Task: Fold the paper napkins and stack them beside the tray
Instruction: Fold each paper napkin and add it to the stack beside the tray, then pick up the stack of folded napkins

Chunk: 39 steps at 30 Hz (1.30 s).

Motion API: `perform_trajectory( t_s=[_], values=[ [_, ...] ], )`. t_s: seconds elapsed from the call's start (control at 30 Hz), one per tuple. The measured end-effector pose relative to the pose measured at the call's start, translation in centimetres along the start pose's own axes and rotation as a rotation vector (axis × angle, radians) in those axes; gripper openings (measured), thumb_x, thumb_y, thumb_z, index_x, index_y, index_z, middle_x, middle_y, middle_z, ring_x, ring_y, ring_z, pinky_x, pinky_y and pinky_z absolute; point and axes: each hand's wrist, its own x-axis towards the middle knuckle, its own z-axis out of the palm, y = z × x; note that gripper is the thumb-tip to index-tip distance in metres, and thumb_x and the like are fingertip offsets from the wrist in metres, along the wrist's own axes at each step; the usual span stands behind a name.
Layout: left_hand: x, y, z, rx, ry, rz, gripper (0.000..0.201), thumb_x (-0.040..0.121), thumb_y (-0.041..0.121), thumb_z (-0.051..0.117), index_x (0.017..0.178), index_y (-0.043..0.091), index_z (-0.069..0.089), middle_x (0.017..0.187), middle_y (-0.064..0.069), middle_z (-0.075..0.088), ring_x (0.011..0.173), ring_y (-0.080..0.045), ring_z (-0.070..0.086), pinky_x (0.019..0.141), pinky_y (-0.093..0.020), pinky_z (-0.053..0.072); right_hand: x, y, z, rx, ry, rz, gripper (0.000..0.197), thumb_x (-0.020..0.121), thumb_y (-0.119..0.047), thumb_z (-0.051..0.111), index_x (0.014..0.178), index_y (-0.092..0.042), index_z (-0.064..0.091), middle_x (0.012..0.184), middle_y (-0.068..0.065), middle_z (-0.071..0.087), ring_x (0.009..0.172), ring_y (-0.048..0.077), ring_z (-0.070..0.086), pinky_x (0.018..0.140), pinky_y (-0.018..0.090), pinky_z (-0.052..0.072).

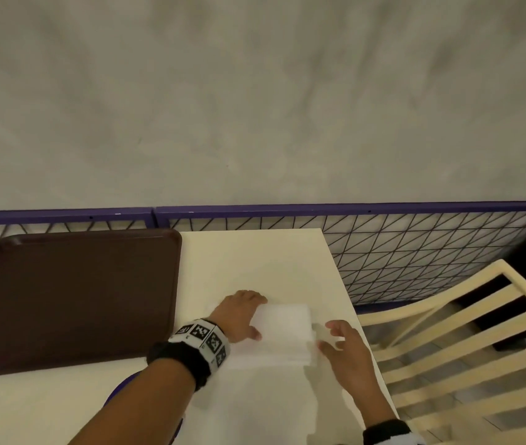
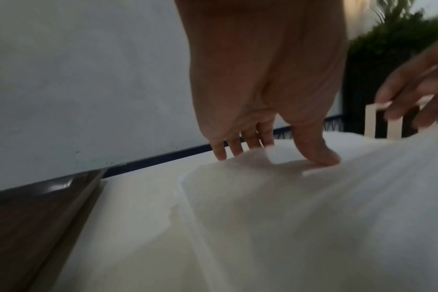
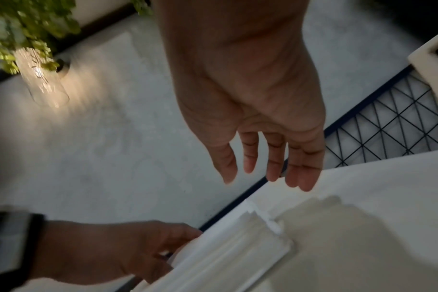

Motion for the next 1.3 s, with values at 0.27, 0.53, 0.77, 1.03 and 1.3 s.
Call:
perform_trajectory(
  t_s=[0.27, 0.53, 0.77, 1.03, 1.3],
  values=[
    [2.2, 2.0, -0.1, 0.195, -0.197, -0.196, 0.093, 0.062, 0.040, 0.082, 0.136, 0.017, 0.030, 0.134, -0.007, 0.046, 0.125, -0.031, 0.041, 0.103, -0.044, 0.034, -5.1, 3.4, -2.0, 0.144, 0.061, -0.024, 0.037, 0.077, 0.000, 0.070, 0.079, -0.036, 0.063, 0.091, -0.009, 0.065, 0.076, 0.007, 0.061, 0.063, 0.006, 0.045],
    [-3.6, 3.6, 2.7, -0.200, -0.190, -0.159, 0.062, 0.064, 0.037, 0.077, 0.121, 0.023, 0.056, 0.120, 0.002, 0.060, 0.112, -0.022, 0.055, 0.099, -0.036, 0.043, -10.5, 5.2, 0.9, 0.113, 0.062, 0.180, 0.059, 0.065, 0.042, 0.043, 0.038, -0.010, 0.054, 0.069, 0.033, 0.053, 0.038, 0.006, 0.038, 0.063, 0.012, 0.039],
    [-12.5, 6.0, 5.2, -0.962, 0.124, -0.209, 0.035, 0.063, 0.013, 0.085, 0.088, 0.023, 0.063, 0.085, 0.015, 0.069, 0.088, -0.010, 0.064, 0.065, -0.009, 0.046, -14.3, 2.9, 1.6, 0.322, -0.070, 0.091, 0.022, 0.069, -0.015, 0.078, 0.084, -0.025, 0.066, 0.079, -0.001, 0.069, 0.062, 0.003, 0.063, 0.058, 0.006, 0.044],
    [-20.5, 8.9, 7.3, -1.527, 0.413, -0.300, 0.058, 0.051, 0.009, 0.086, 0.105, 0.009, 0.064, 0.091, -0.005, 0.075, 0.084, -0.023, 0.071, 0.071, -0.033, 0.055, -18.7, -2.5, 2.1, 0.172, -0.073, -0.154, 0.027, 0.068, -0.028, 0.080, 0.078, -0.036, 0.056, 0.088, -0.002, 0.055, 0.071, 0.009, 0.055, 0.062, 0.014, 0.043],
    [-26.4, 8.3, 6.9, -1.805, 0.422, -0.260, 0.055, 0.065, 0.014, 0.082, 0.114, 0.007, 0.058, 0.105, -0.014, 0.071, 0.094, -0.031, 0.069, 0.076, -0.039, 0.056, -22.1, -5.1, 4.0, 0.011, -0.102, -0.313, 0.013, 0.079, -0.026, 0.068, 0.084, -0.026, 0.056, 0.089, -0.007, 0.057, 0.084, 0.014, 0.056, 0.072, 0.022, 0.046]
  ],
)
